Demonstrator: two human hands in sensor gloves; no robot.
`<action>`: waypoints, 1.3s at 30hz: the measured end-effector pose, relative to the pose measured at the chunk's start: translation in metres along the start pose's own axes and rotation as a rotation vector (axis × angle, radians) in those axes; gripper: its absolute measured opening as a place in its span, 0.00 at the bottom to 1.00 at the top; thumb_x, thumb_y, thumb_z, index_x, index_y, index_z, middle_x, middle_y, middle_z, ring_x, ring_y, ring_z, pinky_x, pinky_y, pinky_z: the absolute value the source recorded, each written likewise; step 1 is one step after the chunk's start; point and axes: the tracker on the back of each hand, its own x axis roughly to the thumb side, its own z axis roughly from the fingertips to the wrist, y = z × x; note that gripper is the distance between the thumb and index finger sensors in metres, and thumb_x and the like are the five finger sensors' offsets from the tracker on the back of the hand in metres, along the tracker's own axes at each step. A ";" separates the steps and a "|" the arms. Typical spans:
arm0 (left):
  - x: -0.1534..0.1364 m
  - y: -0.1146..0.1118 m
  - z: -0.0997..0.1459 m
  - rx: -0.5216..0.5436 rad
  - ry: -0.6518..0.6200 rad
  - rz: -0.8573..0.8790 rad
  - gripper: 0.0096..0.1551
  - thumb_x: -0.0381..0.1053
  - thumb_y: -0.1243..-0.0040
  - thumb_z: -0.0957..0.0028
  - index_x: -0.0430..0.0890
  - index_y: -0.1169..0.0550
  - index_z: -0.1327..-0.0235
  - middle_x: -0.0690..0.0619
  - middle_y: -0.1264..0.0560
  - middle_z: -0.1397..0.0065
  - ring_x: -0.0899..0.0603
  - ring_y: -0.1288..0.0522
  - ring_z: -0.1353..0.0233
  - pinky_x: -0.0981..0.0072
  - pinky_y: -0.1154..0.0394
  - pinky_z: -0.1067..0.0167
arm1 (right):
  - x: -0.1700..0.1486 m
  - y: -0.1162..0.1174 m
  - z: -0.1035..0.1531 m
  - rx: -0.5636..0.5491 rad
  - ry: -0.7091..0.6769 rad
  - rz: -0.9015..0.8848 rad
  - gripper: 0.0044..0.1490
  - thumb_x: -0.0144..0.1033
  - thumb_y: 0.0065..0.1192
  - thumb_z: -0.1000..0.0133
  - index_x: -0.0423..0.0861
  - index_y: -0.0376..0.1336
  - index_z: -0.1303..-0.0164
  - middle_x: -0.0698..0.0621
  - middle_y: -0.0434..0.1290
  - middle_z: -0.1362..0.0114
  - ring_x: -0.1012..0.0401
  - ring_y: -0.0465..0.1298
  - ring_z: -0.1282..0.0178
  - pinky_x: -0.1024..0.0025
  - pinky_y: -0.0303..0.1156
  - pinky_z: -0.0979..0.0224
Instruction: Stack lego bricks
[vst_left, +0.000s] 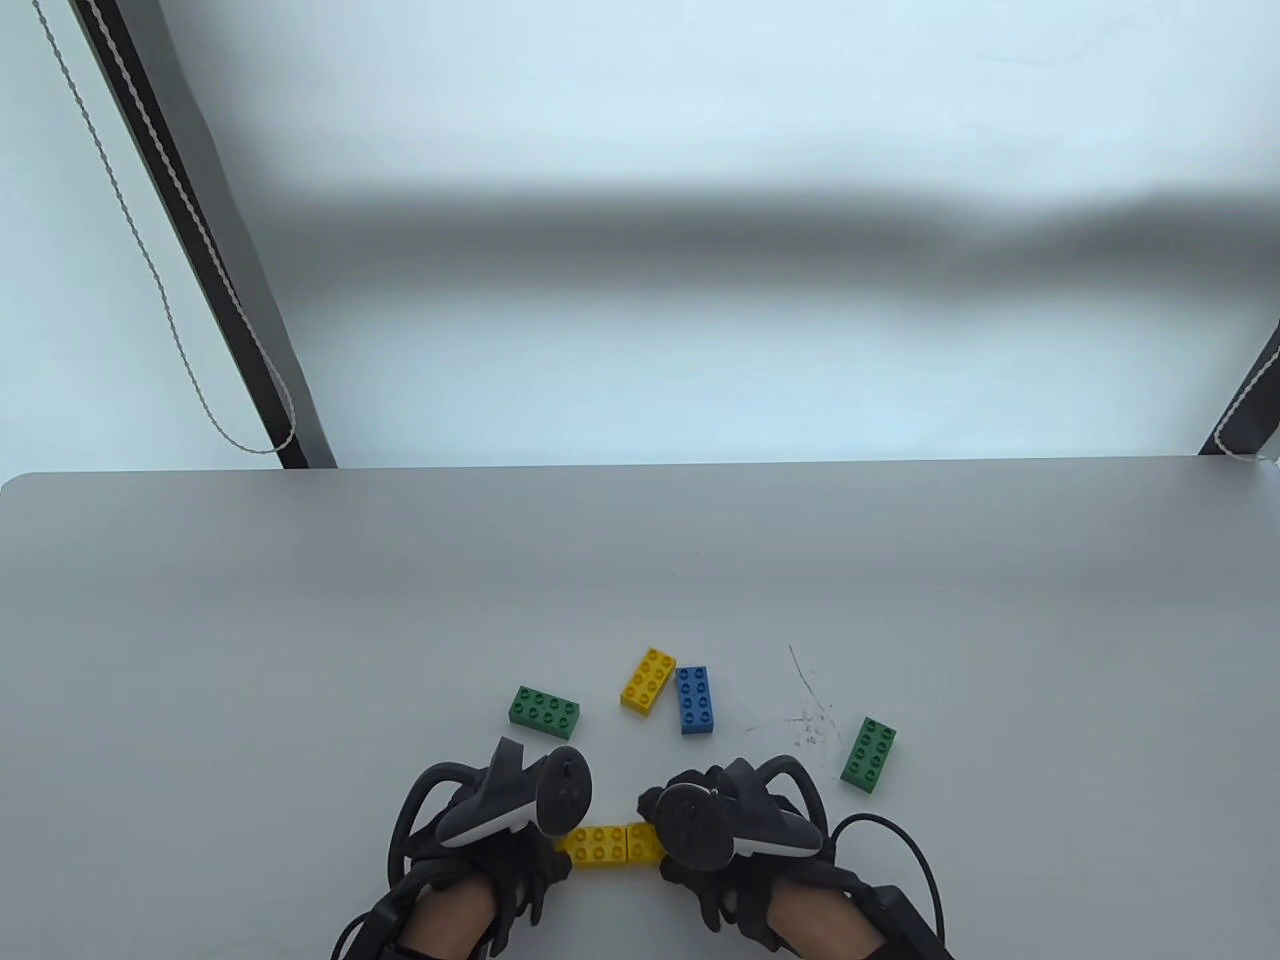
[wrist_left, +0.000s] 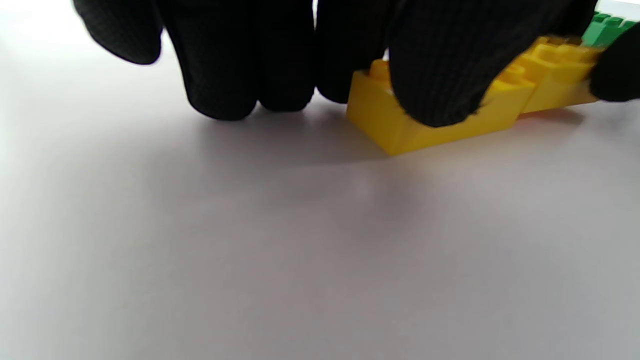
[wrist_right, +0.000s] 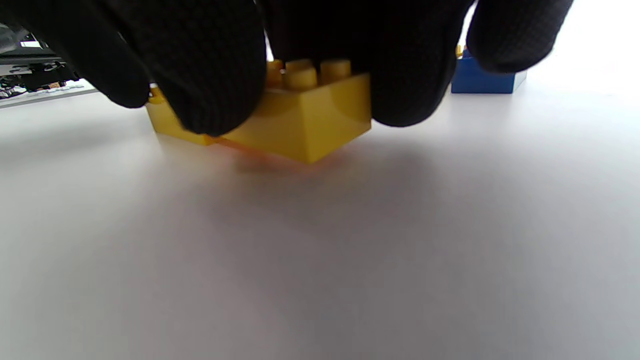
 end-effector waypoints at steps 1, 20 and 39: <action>0.000 0.000 0.000 0.000 0.000 0.001 0.36 0.61 0.31 0.60 0.54 0.25 0.36 0.47 0.26 0.27 0.38 0.25 0.30 0.35 0.34 0.31 | 0.000 0.001 0.000 0.003 0.001 0.002 0.44 0.45 0.76 0.61 0.44 0.62 0.36 0.44 0.72 0.36 0.47 0.78 0.44 0.40 0.70 0.35; 0.001 0.000 -0.001 -0.012 0.002 0.007 0.36 0.61 0.31 0.60 0.54 0.25 0.35 0.47 0.27 0.27 0.37 0.26 0.30 0.35 0.34 0.31 | 0.002 0.003 -0.001 0.021 0.009 0.005 0.44 0.45 0.75 0.60 0.44 0.61 0.36 0.44 0.72 0.35 0.47 0.78 0.43 0.40 0.70 0.35; 0.000 -0.002 -0.002 -0.028 0.012 0.030 0.37 0.61 0.32 0.59 0.53 0.26 0.34 0.46 0.28 0.26 0.37 0.27 0.29 0.35 0.35 0.31 | -0.045 -0.040 0.018 -0.127 0.257 -0.046 0.48 0.54 0.71 0.58 0.42 0.60 0.33 0.40 0.71 0.32 0.44 0.79 0.43 0.39 0.71 0.37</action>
